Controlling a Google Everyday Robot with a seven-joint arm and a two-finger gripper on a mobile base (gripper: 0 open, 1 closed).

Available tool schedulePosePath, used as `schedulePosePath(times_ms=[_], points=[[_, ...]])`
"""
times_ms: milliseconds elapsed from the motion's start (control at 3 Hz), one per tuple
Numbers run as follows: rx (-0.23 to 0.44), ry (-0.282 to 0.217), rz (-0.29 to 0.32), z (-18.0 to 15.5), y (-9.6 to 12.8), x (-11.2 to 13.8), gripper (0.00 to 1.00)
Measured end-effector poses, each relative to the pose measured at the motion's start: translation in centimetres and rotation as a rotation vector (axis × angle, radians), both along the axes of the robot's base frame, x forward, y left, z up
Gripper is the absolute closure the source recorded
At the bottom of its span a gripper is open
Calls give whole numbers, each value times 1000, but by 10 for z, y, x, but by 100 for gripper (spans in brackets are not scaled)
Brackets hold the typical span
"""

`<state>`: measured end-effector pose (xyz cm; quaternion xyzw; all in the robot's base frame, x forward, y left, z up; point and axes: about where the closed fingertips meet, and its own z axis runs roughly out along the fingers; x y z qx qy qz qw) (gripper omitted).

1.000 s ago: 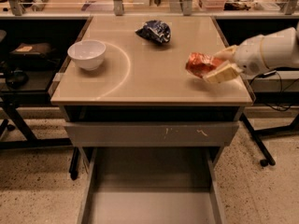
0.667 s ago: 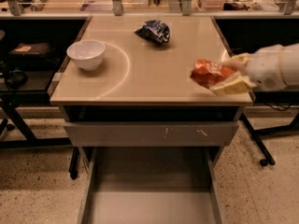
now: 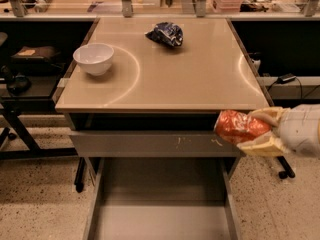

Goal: Place coke can into middle drawer

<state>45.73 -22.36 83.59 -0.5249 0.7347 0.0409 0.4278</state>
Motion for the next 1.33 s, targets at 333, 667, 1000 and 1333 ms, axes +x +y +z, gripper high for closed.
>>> schedulePosePath(times_ms=[333, 667, 1000, 1333], points=[[-82, 83, -29, -66, 4, -23, 100], [-97, 121, -24, -89, 7, -36, 100], [-97, 118, -24, -87, 7, -35, 100], [-62, 220, -26, -145, 18, -40, 100]])
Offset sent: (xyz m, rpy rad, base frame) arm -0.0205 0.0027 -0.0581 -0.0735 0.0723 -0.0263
